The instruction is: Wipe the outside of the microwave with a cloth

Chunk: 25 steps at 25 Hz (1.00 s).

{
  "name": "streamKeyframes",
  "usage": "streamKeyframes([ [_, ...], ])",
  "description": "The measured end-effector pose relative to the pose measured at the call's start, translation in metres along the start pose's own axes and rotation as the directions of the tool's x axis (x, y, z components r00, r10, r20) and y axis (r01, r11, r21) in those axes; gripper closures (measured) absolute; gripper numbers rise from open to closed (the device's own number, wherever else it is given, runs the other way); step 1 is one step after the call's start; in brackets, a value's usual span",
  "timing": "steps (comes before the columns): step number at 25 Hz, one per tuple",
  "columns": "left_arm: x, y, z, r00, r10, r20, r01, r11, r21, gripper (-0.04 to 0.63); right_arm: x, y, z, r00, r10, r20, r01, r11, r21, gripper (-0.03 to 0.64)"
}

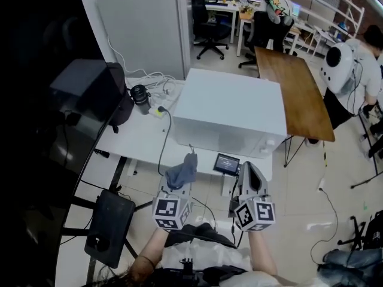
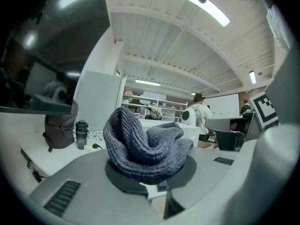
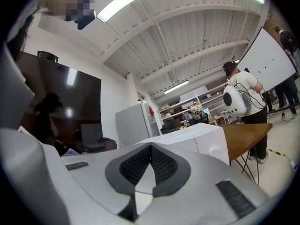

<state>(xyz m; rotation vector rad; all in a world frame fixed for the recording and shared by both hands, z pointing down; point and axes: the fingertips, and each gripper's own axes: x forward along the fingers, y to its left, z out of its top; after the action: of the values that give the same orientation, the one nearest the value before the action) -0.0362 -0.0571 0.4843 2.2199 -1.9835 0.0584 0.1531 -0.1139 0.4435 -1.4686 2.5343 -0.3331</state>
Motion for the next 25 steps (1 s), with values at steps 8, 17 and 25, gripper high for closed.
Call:
streamKeyframes([
  [8, -0.025, -0.04, -0.005, 0.993, -0.118, -0.025, 0.119, 0.991, 0.061, 0.546, -0.026, 0.004, 0.001, 0.998, -0.047, 0.028, 0.047, 0.999, -0.01, 0.6],
  [17, -0.055, -0.035, -0.021, 0.986, -0.158, -0.051, 0.162, 0.984, 0.077, 0.546, -0.071, 0.028, -0.017, 0.993, -0.117, 0.024, 0.118, 0.993, -0.02, 0.6],
  [25, -0.067, -0.048, -0.026, 0.984, -0.171, -0.049, 0.176, 0.979, 0.101, 0.546, -0.087, 0.045, -0.025, 0.997, -0.079, 0.014, 0.08, 0.996, -0.039, 0.601],
])
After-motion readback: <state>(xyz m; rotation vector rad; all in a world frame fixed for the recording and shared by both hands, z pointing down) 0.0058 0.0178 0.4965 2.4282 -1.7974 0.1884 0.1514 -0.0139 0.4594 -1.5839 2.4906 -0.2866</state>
